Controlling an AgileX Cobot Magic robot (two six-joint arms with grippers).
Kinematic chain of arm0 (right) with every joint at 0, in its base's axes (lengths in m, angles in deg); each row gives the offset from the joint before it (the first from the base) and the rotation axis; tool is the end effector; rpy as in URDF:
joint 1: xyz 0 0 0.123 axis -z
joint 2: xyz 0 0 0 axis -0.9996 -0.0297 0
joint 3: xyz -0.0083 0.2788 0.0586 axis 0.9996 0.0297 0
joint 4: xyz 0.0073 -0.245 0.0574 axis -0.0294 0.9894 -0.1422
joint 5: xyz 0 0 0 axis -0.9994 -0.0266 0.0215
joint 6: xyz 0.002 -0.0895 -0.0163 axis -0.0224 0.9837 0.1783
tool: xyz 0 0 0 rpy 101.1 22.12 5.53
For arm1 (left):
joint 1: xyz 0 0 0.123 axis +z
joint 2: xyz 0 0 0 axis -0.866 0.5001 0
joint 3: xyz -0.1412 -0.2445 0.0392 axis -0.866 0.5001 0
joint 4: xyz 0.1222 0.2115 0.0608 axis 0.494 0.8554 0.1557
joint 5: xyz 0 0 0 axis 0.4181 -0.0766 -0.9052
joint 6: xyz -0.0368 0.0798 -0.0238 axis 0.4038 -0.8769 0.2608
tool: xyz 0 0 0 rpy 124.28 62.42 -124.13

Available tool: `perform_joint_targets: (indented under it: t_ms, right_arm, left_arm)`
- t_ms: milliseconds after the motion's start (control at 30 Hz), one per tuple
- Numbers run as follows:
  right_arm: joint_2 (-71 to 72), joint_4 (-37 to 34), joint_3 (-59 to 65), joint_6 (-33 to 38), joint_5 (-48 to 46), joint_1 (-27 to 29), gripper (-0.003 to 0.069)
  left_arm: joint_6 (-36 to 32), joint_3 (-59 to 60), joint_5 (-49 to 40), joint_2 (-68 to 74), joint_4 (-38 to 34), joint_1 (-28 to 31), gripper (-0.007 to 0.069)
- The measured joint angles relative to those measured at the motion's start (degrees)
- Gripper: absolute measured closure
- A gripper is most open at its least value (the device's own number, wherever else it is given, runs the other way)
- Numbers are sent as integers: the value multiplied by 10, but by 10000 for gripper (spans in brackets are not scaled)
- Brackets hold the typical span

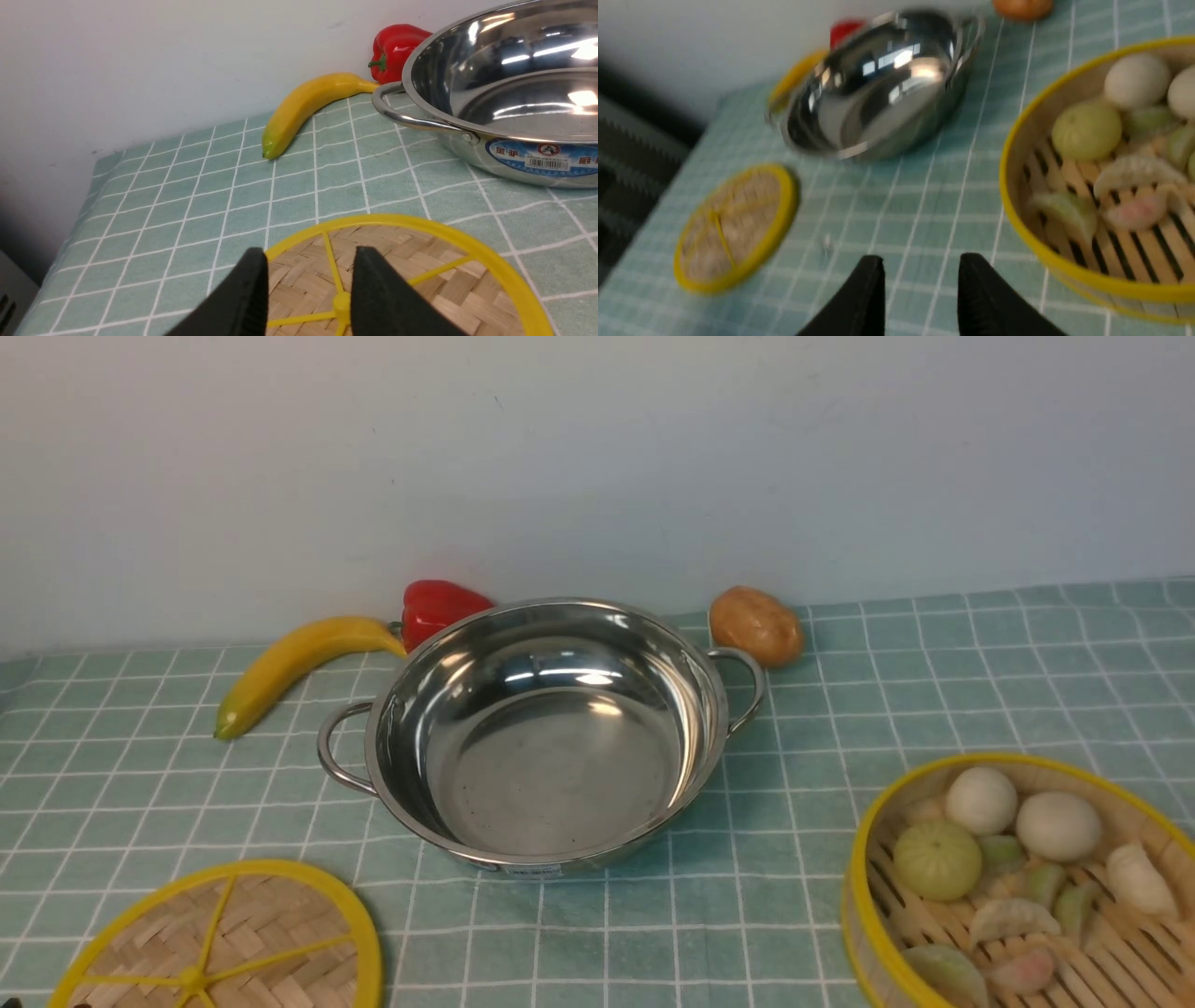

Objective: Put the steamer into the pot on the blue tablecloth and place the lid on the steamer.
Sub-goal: 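Reach for and grasp the rim of the bamboo steamer holding the buns with the right gripper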

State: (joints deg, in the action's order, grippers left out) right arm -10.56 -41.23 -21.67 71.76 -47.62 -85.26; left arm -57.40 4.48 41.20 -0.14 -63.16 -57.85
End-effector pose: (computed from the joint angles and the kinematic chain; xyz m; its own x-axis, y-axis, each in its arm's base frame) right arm 0.0246 0.0522 0.2873 -0.7352 0.2594 -0.6262 -0.2102 0.7911 0.5745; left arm 0.0541 0.0035 0.1823 -0.2394 0.2360 -0.9418 0.0042 0.9703 0.2420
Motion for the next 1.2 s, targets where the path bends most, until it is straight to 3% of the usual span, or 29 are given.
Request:
perform_joint_targets:
  t_ms: [300,400,567,633,700,800,933,1067,1200]
  right_arm:
    - [-202,70,-91,214,-42,0,417]
    - [-290,125,-123,281,-42,0,417]
    - [-374,156,-142,292,-41,-35,417]
    - [-429,186,-152,292,-41,-96,417]
    - [-447,201,-155,290,-42,-119,417]
    - [-508,274,-165,261,-42,-211,417]
    - [-543,321,-165,250,-42,-279,417]
    - [-572,355,-167,236,-43,-308,391]
    - [-599,367,-167,223,-25,-314,305]
  left_arm:
    - [0,0,0,0,0,0,382]
    - [0,0,0,0,0,0,382]
    - [0,0,0,0,0,0,382]
    - [0,0,0,0,0,0,382]
    - [0,0,0,0,0,0,382]
    - [0,0,0,0,0,0,382]
    - [0,0,0,0,0,0,382]
    - [0,0,0,0,0,0,382]
    - [0,0,0,0,0,0,382]
